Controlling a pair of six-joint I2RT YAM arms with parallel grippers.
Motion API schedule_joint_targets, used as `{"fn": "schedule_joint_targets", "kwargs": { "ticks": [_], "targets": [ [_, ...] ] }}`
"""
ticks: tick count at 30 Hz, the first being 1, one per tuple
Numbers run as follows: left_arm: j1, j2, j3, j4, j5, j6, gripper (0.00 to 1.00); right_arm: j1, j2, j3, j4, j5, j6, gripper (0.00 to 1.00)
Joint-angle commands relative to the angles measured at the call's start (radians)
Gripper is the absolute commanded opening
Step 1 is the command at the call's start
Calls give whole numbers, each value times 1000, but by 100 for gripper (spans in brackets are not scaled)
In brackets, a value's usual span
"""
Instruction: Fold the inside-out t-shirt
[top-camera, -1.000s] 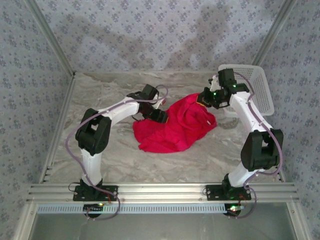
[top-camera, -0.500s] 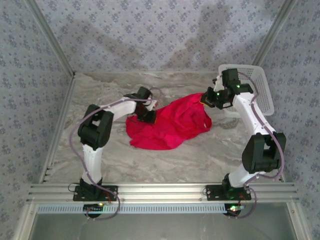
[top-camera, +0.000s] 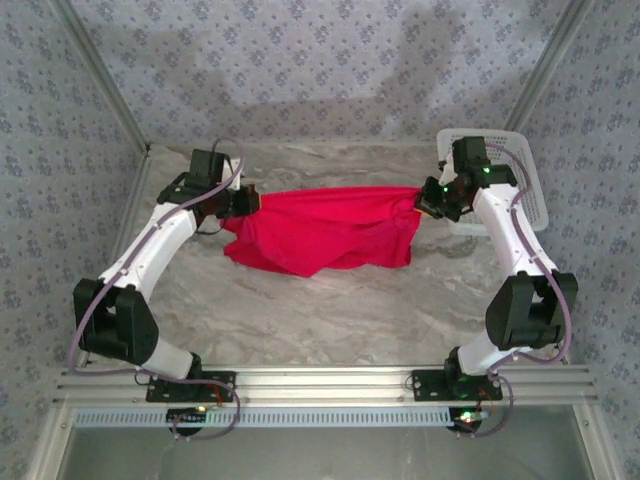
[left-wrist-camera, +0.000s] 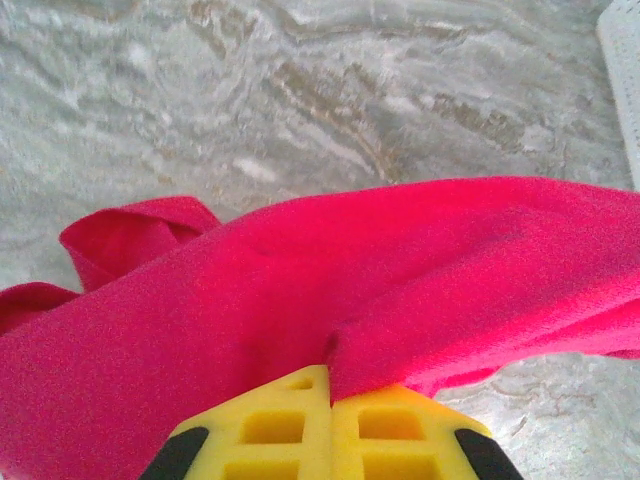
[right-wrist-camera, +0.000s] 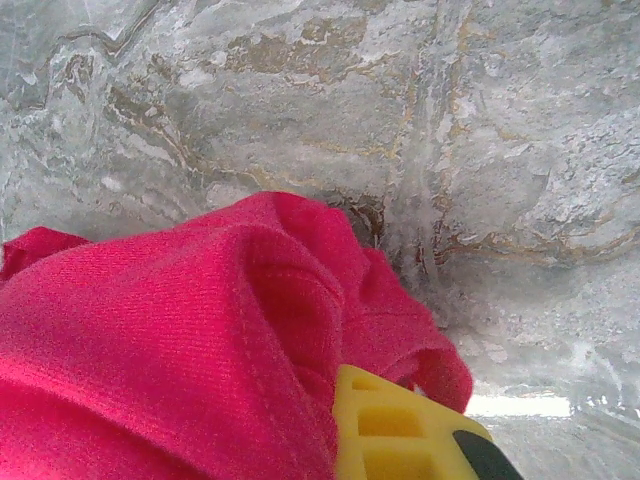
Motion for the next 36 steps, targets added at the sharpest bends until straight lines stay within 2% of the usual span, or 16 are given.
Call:
{"fn": "schedule_joint_targets", "kwargs": {
  "ticks": [1, 3, 8, 11, 14, 15, 17, 19, 21, 23, 26, 28, 32, 36],
  "targets": [
    [0, -18, -83, -46, -10, -47, 0, 34, 14, -16, -17, -10, -26, 0],
    [-8, -71, -136, -65, -65, -61, 0, 64, 11, -62, -24, -50, -52, 0],
    [0, -224, -209, -172, -297, -62, 0, 95, -20, -149, -19, -72, -61, 0],
    [9, -202, -166, -162, -303, -41, 0, 88, 21, -135, 13, -79, -27, 0],
    [-1, -83, -84, -131, -274, -16, 0, 84, 128, -74, 41, -85, -43, 0],
    [-7, -42, -54, -130, -279, -12, 7, 81, 164, -51, 49, -87, -42, 0],
    [-34, 47, 13, -131, -301, -4, 31, 83, 249, 0, 57, -102, -42, 1],
    [-93, 78, 53, -76, -347, 22, 43, 84, 310, 38, 51, -113, -44, 0],
    [-179, 76, 66, -12, -385, 82, 49, 86, 339, 53, 49, -123, -48, 0],
    [-268, 67, 29, 119, -347, 163, 54, 86, 343, 52, 49, -124, -53, 0],
    [-354, 80, -63, 341, -150, 245, 61, 84, 340, 51, 42, -122, -62, 1],
    [-399, 118, -98, 447, -80, 260, 64, 83, 336, 49, 42, -124, -65, 1],
    [-463, 253, -26, 436, -72, 309, 64, 83, 324, 31, 54, -133, -65, 2],
    [-488, 351, 52, 419, -84, 338, 65, 85, 314, 24, 52, -139, -69, 1]
  ]
}}
